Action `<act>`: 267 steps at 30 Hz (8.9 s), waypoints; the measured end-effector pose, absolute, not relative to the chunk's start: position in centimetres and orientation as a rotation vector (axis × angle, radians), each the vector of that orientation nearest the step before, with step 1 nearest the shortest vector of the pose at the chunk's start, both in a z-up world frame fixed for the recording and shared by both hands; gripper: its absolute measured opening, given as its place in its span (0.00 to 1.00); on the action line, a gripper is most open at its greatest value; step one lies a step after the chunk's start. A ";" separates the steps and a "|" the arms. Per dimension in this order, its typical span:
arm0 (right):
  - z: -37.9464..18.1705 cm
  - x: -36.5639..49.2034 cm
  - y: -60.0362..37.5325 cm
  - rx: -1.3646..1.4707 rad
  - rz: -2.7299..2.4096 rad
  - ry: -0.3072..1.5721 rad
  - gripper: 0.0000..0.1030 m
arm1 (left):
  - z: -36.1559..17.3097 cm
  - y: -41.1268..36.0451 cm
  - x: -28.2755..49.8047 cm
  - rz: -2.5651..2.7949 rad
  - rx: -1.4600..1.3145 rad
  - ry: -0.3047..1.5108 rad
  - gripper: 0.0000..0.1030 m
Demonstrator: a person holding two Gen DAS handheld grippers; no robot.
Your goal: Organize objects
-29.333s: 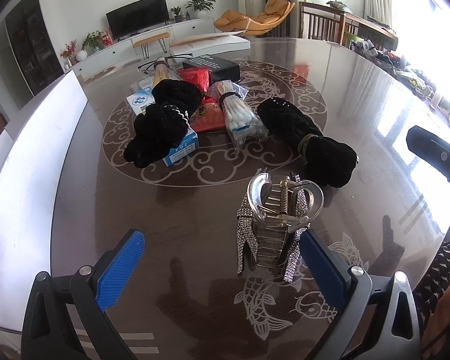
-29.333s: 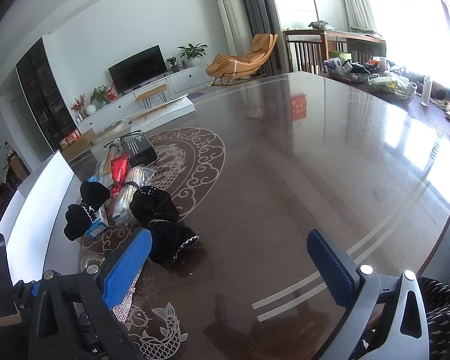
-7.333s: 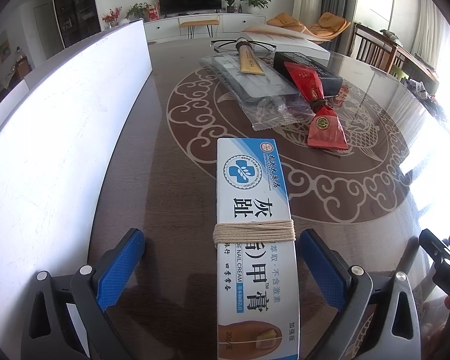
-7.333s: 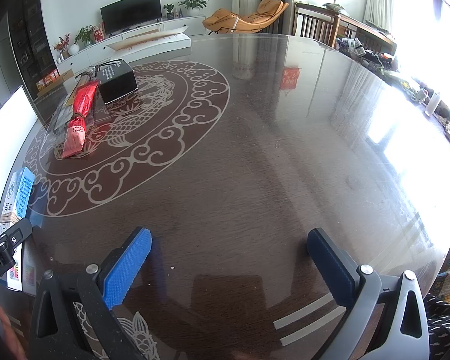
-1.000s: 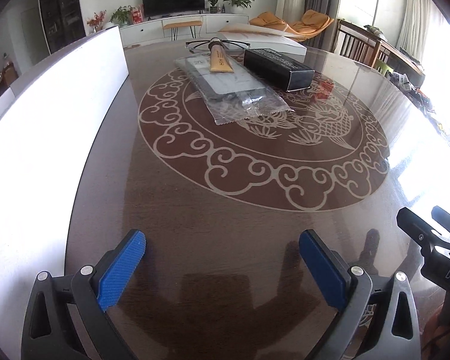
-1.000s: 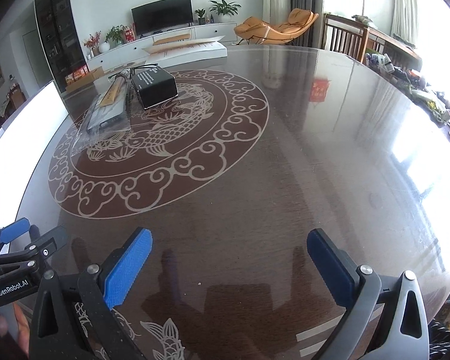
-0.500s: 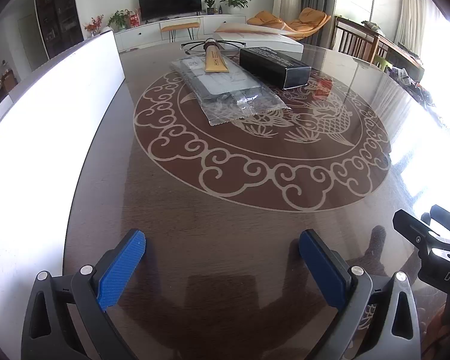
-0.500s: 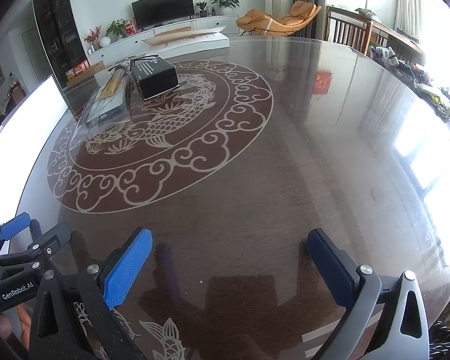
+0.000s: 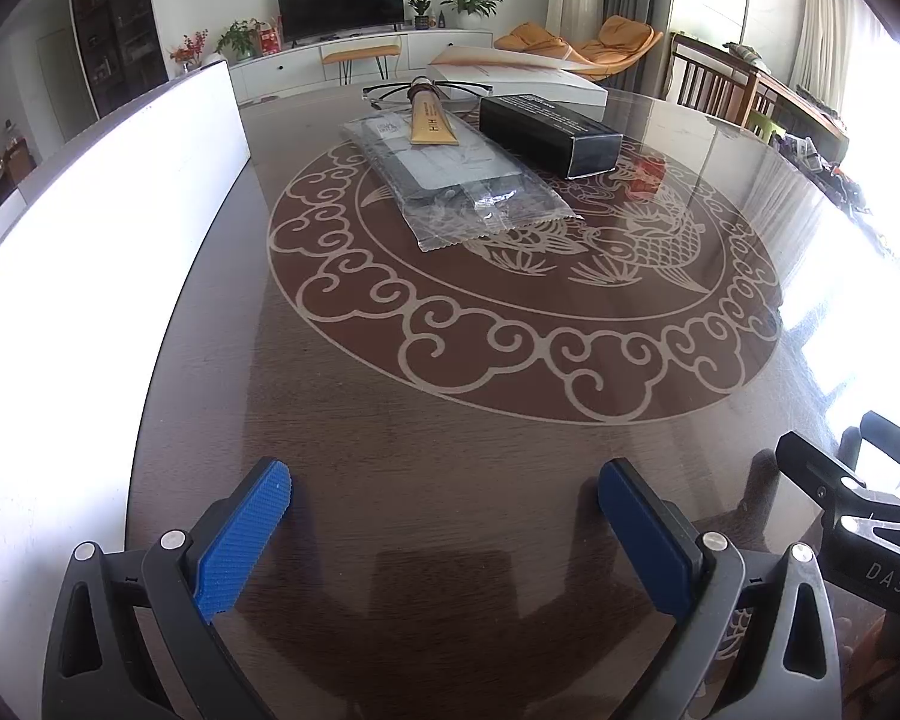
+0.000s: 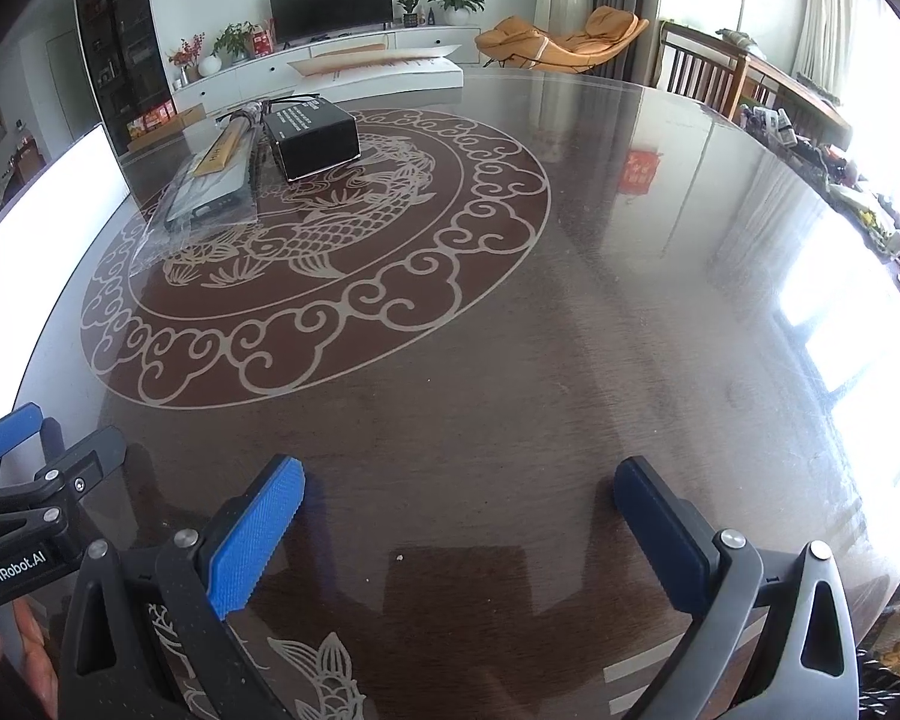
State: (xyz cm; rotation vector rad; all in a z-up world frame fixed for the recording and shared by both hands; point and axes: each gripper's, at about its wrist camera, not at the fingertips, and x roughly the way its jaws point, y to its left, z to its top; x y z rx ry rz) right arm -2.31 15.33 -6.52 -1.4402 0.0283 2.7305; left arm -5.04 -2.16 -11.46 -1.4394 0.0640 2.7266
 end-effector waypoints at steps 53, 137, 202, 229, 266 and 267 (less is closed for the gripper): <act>-6.5 -2.6 15.7 -1.431 2.730 0.034 1.00 | -9.2 2.7 -15.7 2.603 -1.430 -0.098 0.85; -6.5 -2.9 17.8 -1.453 2.787 0.142 1.00 | -11.2 -3.9 -10.6 2.699 -1.606 0.013 1.00; -5.5 -2.7 19.2 -1.391 2.726 0.182 1.00 | -5.6 -0.3 -0.3 2.491 -1.333 -0.161 1.00; -6.3 -3.3 15.9 -1.440 2.736 0.019 1.00 | -11.3 -2.5 -6.4 2.749 -1.447 0.017 1.00; -6.3 -3.6 15.9 -1.451 2.745 0.010 1.00 | -11.4 -4.9 -8.6 2.841 -1.504 -0.045 1.00; -6.3 -3.9 15.8 -1.455 2.752 0.000 1.00 | -11.4 -4.9 -8.6 2.842 -1.504 -0.046 1.00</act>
